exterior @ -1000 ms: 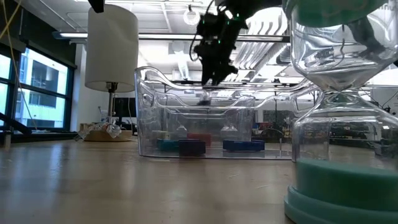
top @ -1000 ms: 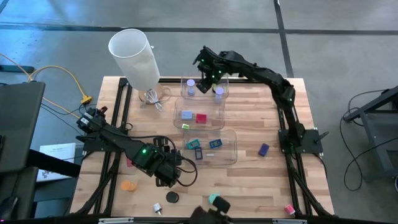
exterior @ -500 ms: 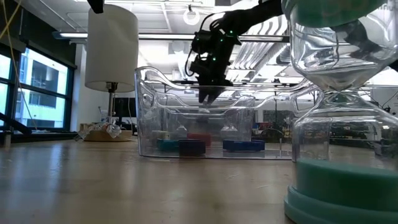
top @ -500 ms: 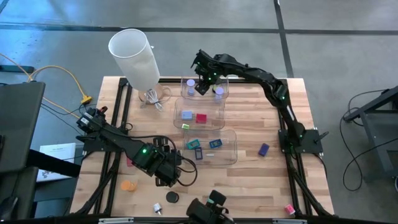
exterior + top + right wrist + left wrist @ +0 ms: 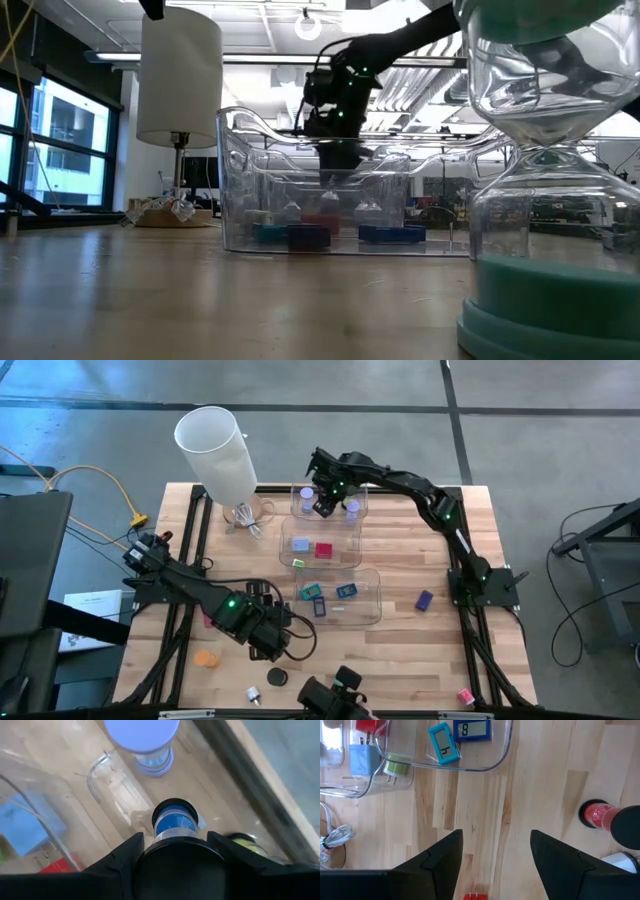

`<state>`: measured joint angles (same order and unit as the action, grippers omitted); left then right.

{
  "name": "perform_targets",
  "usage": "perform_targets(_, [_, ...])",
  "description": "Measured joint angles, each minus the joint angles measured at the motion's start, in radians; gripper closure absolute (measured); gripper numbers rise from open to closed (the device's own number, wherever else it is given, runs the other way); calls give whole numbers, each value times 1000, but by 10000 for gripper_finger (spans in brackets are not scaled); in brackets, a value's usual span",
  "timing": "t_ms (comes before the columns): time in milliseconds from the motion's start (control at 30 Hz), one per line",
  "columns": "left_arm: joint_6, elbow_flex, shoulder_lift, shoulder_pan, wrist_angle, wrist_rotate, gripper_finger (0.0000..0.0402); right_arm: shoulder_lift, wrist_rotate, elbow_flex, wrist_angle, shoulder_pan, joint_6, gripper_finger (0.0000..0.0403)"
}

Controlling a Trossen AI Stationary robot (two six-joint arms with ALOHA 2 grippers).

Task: Pick & Place Office items
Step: Put the blue hourglass in the top transparent bin

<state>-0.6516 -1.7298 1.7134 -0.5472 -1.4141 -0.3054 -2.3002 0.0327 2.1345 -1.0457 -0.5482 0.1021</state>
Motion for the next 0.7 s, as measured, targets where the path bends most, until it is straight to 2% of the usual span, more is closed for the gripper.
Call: perform_targets(700, [0, 0, 0, -5, 0, -1, 179, -17, 23, -2, -24, -3, 26, 201])
